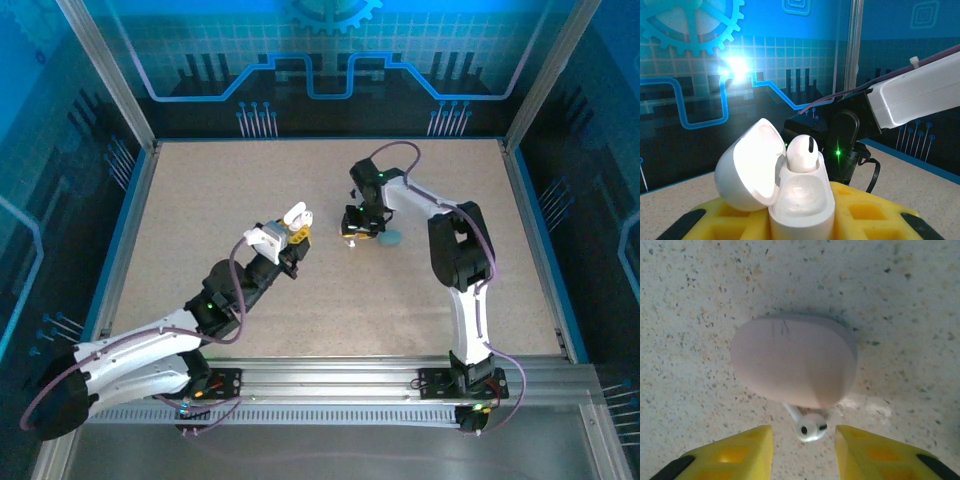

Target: Insert the wireless bluetooth earbuds into the charging case

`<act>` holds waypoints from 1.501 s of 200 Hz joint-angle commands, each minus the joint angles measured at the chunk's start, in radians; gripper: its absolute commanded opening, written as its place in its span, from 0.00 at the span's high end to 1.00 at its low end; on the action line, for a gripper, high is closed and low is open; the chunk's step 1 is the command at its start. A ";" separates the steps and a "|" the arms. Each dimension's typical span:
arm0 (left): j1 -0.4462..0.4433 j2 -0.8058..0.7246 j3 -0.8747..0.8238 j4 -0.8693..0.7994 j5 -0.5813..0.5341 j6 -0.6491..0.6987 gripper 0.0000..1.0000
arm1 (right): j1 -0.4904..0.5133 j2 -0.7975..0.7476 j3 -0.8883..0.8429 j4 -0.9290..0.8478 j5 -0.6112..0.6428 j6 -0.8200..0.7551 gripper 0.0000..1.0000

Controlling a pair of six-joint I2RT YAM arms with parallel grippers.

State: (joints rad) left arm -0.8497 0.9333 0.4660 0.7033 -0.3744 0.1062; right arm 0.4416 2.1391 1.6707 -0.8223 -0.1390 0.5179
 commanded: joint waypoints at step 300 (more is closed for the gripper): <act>0.015 -0.019 -0.012 -0.007 -0.003 -0.023 0.71 | 0.113 -0.328 -0.356 0.023 -0.011 0.175 0.62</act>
State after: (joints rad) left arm -0.8413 0.9226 0.4530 0.6773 -0.3851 0.1032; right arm 0.5571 1.8114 1.2854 -0.8608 -0.0826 0.4934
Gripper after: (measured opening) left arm 0.294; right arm 0.364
